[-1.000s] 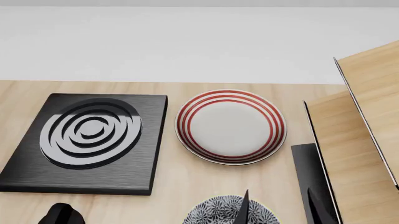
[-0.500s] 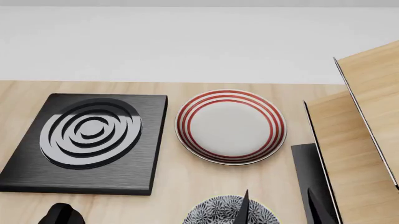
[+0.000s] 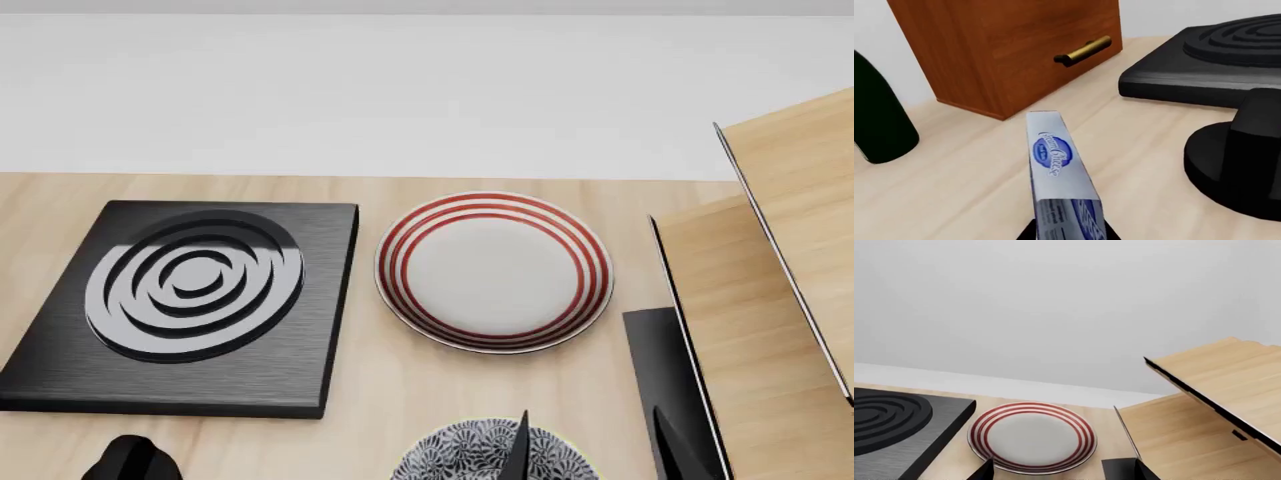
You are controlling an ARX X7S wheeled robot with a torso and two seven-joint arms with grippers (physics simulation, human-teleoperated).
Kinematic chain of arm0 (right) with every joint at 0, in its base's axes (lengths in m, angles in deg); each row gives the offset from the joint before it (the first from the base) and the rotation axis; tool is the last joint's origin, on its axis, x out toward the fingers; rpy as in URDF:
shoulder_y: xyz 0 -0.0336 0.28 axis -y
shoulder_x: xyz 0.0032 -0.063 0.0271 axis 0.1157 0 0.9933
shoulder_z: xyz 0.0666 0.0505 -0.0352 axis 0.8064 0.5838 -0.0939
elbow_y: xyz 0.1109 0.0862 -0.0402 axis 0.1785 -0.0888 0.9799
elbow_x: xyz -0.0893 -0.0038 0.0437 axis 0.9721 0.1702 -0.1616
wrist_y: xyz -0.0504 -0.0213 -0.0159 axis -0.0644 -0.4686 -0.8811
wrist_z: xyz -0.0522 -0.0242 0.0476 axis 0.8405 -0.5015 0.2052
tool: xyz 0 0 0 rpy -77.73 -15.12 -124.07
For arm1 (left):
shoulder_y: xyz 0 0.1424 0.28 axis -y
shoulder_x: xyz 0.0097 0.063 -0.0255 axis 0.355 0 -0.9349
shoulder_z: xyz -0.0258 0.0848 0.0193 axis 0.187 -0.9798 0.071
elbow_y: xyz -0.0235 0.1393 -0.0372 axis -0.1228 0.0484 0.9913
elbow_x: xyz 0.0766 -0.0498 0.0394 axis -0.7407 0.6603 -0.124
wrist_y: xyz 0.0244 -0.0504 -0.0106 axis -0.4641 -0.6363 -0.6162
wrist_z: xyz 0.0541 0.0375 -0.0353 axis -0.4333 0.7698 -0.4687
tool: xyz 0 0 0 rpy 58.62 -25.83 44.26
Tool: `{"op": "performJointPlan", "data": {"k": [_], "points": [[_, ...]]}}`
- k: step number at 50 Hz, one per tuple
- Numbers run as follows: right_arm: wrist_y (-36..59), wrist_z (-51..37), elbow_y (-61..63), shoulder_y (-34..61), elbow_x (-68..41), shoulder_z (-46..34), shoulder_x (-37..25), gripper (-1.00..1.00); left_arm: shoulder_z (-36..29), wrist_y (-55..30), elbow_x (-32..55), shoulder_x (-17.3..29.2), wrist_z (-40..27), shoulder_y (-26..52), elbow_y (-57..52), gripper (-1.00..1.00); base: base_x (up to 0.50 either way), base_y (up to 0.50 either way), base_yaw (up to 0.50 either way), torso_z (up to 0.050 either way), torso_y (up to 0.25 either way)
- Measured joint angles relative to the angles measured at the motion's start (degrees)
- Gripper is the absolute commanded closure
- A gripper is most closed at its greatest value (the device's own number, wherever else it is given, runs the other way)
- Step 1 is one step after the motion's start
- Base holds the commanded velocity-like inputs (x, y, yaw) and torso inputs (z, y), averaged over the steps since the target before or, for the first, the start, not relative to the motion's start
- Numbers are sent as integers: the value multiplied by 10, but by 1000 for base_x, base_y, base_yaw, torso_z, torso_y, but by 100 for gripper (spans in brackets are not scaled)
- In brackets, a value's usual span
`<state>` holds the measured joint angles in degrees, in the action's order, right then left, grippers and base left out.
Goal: Pick up the cream cheese and put it in the bowl.
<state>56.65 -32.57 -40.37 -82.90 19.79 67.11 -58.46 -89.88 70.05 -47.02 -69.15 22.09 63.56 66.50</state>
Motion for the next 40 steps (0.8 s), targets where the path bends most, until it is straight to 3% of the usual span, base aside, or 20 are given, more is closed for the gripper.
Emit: {"op": "performJointPlan", "data": {"k": [17,40], "points": [[-1,-1,-1,0,-2,-3,-1,-100,-3,-16,-4,4,-9,1,-5,100,1,1,0,0,0],[1,-4,6,0,-7,-1,-5,-100,-9,-75,31,30,-28,-50,-144,100,0,0,0,0,0]]}}
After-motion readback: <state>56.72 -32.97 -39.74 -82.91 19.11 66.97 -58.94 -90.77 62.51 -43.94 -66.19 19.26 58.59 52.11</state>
